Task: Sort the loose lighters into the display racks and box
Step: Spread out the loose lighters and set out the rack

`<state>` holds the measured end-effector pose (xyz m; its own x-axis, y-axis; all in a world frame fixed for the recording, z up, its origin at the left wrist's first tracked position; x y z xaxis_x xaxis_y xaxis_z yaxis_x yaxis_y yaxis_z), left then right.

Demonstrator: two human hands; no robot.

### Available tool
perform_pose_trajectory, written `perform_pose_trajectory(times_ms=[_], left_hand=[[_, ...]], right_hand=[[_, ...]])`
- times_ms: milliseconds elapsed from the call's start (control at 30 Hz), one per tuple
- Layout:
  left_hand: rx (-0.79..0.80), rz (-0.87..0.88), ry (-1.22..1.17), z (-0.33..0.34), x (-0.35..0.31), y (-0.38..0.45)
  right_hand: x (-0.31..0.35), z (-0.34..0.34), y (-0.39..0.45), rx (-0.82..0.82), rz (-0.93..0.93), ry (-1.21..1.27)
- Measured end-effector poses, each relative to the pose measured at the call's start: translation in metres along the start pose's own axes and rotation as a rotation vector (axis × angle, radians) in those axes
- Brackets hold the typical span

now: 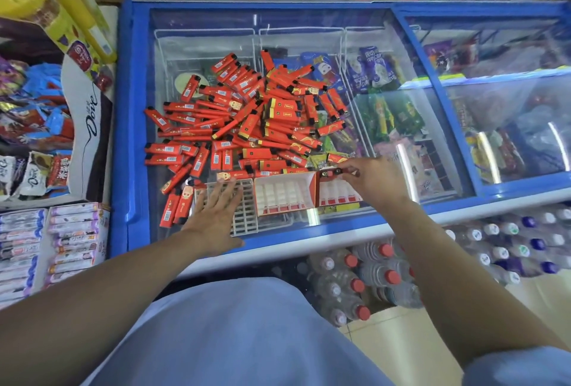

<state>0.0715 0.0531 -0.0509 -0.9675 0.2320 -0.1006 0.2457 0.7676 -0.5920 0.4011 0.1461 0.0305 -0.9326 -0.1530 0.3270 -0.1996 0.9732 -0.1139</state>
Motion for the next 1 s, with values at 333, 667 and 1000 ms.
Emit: perform_pose_trajectory(times_ms=[333, 667, 1000], left_hand=[[-0.011, 0.016, -0.037, -0.005, 0.002, -0.002], [-0.228, 0.095, -0.064, 0.02, 0.022, -0.038], [-0.249, 0.099, -0.153, 0.023, 0.023, -0.045]], right_hand=[[0.017, -0.006, -0.005, 0.016, 0.034, -0.027], [0.115, 0.042, 0.063, 0.283, -0.078, -0.023], [0.107, 0.061, 0.097, 0.377, 0.037, -0.235]])
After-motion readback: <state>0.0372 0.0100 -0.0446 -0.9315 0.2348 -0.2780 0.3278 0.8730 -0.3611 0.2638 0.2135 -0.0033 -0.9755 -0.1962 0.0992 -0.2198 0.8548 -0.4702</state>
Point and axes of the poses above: each hand's wrist, its own y-axis towards the middle knuckle, its own z-axis out of the palm, x = y × z, the point moved 1 cm from there along y, towards the middle knuckle, and after that the axes turned 5 degrees about y, right-handed, at the moved point
